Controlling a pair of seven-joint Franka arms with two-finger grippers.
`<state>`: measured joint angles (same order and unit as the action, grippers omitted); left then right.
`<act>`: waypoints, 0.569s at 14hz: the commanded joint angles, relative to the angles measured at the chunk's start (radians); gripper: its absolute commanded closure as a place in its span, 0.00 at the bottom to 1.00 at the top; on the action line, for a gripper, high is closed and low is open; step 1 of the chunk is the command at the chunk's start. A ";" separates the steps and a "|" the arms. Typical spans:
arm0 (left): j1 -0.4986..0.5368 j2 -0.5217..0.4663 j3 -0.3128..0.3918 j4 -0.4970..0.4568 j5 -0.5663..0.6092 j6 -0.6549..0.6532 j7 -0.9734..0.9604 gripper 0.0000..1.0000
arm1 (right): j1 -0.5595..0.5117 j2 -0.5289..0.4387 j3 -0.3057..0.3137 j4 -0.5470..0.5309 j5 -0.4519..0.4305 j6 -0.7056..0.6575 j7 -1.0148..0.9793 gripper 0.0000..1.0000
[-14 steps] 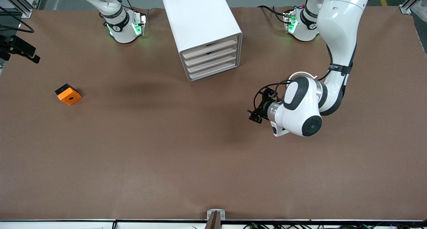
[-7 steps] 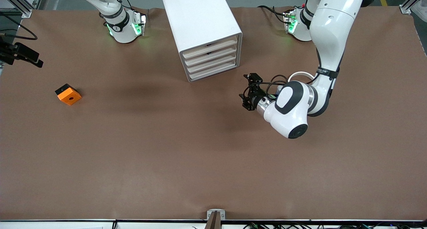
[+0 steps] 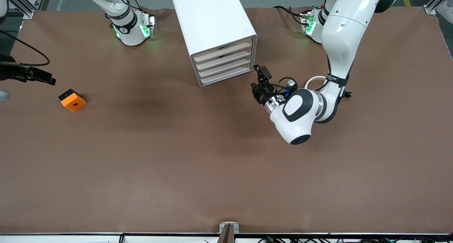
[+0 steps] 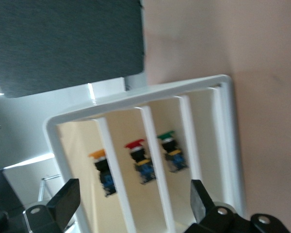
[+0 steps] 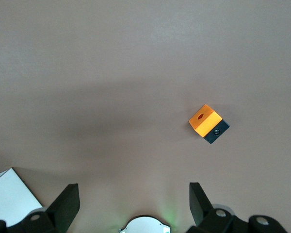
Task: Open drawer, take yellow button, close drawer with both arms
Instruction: 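Grasp the drawer handle with the left gripper and pull the drawer open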
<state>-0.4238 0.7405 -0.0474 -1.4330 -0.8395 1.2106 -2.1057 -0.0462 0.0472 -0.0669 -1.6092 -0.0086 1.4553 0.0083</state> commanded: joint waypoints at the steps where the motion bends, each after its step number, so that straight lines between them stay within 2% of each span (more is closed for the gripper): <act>1: -0.018 0.005 -0.002 -0.010 -0.049 -0.049 -0.040 0.02 | -0.023 0.019 0.015 0.032 -0.007 -0.013 -0.016 0.00; 5: -0.039 0.007 -0.002 -0.035 -0.052 -0.051 -0.040 0.36 | -0.035 0.051 0.013 0.031 -0.013 0.031 -0.016 0.00; 8: -0.052 0.013 -0.002 -0.043 -0.075 -0.051 -0.040 0.44 | -0.032 0.052 0.013 0.029 -0.014 0.033 -0.008 0.00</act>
<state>-0.4699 0.7495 -0.0488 -1.4711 -0.8888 1.1736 -2.1290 -0.0624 0.0896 -0.0669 -1.6046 -0.0159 1.4936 0.0081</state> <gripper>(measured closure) 0.419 0.000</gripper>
